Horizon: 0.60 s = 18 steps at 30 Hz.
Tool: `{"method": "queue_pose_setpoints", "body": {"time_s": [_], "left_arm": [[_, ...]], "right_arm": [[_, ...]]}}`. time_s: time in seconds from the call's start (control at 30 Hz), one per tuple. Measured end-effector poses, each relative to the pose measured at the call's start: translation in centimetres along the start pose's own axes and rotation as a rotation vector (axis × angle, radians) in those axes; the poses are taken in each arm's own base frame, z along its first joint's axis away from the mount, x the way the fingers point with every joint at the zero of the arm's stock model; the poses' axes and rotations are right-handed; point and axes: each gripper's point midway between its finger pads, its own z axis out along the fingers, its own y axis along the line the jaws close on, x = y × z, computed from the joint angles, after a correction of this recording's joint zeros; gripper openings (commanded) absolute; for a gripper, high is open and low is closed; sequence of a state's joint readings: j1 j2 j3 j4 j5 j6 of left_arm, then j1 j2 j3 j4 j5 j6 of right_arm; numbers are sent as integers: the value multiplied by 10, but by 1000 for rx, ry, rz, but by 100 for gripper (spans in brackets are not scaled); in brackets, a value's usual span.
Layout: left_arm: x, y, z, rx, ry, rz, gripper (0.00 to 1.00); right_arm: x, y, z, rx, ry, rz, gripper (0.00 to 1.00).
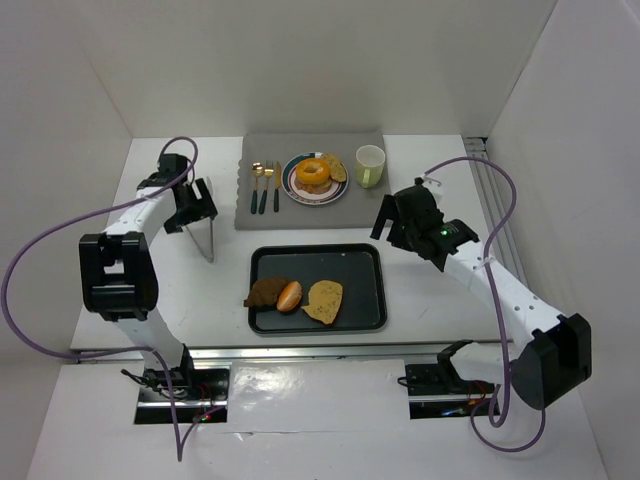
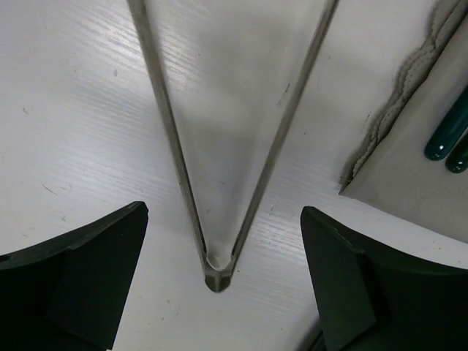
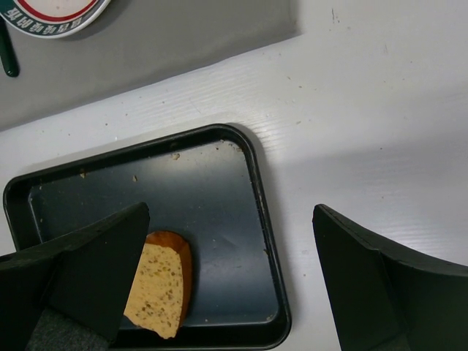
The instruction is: Place the bread
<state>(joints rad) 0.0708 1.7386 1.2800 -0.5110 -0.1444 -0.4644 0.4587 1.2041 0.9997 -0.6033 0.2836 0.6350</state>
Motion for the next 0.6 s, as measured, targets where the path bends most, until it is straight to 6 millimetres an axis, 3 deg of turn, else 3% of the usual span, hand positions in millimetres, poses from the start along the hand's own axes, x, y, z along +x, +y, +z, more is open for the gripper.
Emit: {"method": "queue_pose_setpoints", "body": {"time_s": [0.13, 0.2, 0.3, 0.4, 0.5, 0.6], "left_arm": [[-15, -3, -11, 9, -23, 6, 99], [-29, -9, -28, 40, -54, 7, 99], [-52, -21, -73, 118, -141, 7, 99], [-69, -37, -135, 235, -270, 32, 99], [-64, -57, -193, 355, -377, 76, 99], [-37, -67, -211, 441, -362, 113, 99]], "right_arm": [[0, -1, -1, -2, -6, 2, 100], [-1, -1, 0, 0, -12, 3, 100], [-5, -1, 1, 9, -25, 4, 100], [-11, 1, 9, 35, -31, 0, 100], [-17, 6, 18, 48, -38, -2, 100], [-20, 10, 24, 50, -46, 0, 100]]}}
